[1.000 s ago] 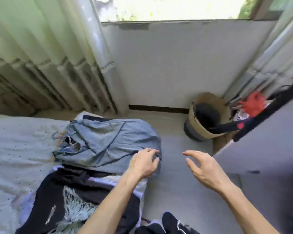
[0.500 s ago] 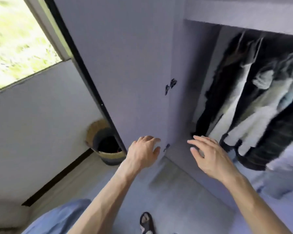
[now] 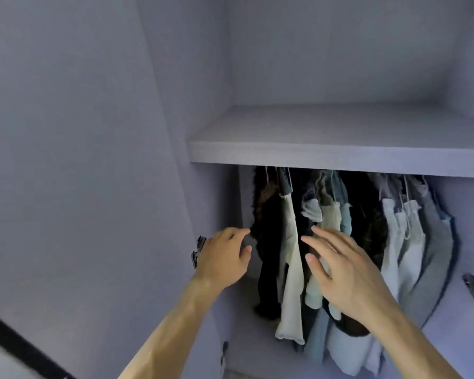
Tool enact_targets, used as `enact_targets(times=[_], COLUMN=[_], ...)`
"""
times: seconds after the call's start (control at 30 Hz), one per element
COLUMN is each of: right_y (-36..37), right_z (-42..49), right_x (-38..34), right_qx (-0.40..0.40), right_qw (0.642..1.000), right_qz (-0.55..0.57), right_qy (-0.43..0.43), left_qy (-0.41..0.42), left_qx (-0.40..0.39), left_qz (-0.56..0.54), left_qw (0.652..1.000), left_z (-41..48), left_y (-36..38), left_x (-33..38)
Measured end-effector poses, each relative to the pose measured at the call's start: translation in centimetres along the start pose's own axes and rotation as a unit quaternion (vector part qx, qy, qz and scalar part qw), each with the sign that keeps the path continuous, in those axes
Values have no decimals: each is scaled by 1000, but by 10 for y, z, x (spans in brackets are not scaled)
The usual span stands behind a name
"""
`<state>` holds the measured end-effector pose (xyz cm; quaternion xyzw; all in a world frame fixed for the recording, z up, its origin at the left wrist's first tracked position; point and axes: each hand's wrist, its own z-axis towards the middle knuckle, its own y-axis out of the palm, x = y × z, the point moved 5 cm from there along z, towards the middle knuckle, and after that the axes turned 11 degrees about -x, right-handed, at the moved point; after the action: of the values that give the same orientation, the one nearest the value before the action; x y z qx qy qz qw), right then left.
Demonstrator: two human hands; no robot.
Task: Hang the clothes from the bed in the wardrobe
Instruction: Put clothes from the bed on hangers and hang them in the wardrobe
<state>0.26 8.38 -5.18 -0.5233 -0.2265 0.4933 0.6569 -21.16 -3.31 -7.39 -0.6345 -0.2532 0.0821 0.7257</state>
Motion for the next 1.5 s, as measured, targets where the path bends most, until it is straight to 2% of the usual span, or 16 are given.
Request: enact_targets(times=[0.13,0.3,0.5,0.57,0.73,0.87,1.0,1.1,1.27,1.37,1.43,1.5], right_y=[-27,-53,-47,-38,-22,-10,-5,-4,-5,-5,-5,-6], right_z=[37,89,156,172,186,197,202,204,206,204,203,202], right_x=[8,27,68,79,95,101,107,108,110,109,108,107], right_qx=[69,168,163,178,297,358,384,401,412,416,416,416], right_qw=[997,983,970,963,928,901,887,880,876,874,874,873], right_qz=[-40,-75,-168,-192,-222,-245,-258,-254,-252,-249,-253,-252], right_qy=[8,21,69,59,10,9,-5,-7,-13,-14,-13,-13], left_qy=[35,22,-22,-36,-79,-113,-157,-179,-184,-173,-162,-142], left_qx=[11,-17,-56,-58,-58,-83,-88,-52,32,60,63,62], left_qz=[15,-23,-128,-159,-224,-289,-347,-394,-536,-584,-590,-575], left_qw=[999,999,990,985,970,947,920,900,823,791,788,804], left_z=[38,84,131,151,206,241,260,262,253,245,242,240], left_y=[-12,3,37,44,64,81,92,95,90,86,84,82], left_x=[6,11,16,14,7,2,5,6,7,12,14,16])
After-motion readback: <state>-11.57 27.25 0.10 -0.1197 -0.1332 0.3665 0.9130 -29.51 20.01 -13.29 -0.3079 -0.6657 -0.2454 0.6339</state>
